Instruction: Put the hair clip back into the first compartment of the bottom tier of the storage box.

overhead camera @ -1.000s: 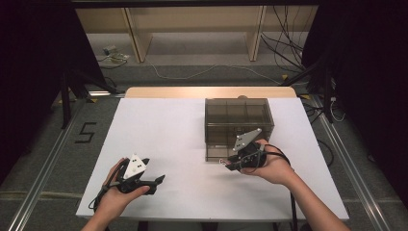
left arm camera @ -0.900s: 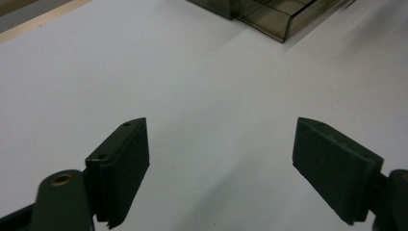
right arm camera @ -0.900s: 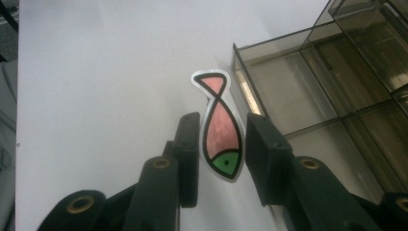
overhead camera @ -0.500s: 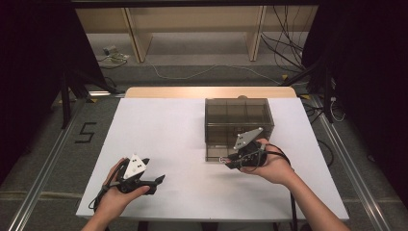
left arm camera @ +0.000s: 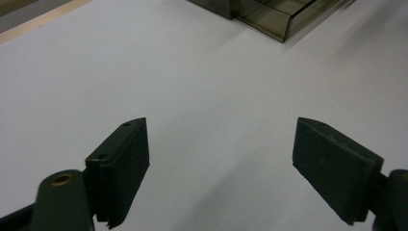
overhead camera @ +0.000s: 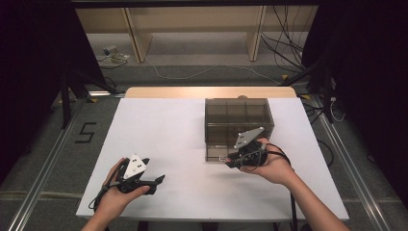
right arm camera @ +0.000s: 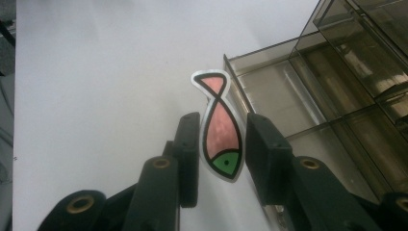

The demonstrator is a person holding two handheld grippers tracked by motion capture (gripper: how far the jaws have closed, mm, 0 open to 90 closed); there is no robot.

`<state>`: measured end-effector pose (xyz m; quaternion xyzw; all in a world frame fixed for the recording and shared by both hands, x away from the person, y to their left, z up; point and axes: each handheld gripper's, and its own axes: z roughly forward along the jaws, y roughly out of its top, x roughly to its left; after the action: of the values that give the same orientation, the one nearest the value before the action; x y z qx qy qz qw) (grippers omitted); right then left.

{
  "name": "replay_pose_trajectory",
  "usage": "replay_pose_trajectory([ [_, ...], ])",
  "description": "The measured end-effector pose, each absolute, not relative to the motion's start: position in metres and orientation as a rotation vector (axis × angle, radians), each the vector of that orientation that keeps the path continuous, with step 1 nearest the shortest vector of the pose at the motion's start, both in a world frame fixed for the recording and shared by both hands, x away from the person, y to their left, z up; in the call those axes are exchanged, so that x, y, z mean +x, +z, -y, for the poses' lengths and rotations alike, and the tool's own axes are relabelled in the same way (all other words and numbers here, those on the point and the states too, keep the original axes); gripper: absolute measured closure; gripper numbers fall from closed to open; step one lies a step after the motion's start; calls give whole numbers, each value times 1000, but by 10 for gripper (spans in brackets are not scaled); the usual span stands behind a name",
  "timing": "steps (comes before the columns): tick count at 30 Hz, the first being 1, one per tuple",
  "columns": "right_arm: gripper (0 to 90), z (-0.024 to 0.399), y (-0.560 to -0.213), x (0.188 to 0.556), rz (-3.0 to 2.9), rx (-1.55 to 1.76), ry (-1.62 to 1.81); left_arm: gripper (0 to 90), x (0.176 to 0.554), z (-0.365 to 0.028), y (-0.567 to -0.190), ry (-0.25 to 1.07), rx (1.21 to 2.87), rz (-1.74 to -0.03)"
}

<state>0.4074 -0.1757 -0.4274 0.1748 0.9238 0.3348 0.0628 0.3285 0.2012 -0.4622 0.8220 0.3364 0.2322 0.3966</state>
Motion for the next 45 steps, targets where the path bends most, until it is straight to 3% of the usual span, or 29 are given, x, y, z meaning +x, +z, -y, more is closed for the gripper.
replay_pose_trajectory([
  [45,676,179,-423,409,-2721,603,1064,205,329,-201,-462,588,2082,-850],
])
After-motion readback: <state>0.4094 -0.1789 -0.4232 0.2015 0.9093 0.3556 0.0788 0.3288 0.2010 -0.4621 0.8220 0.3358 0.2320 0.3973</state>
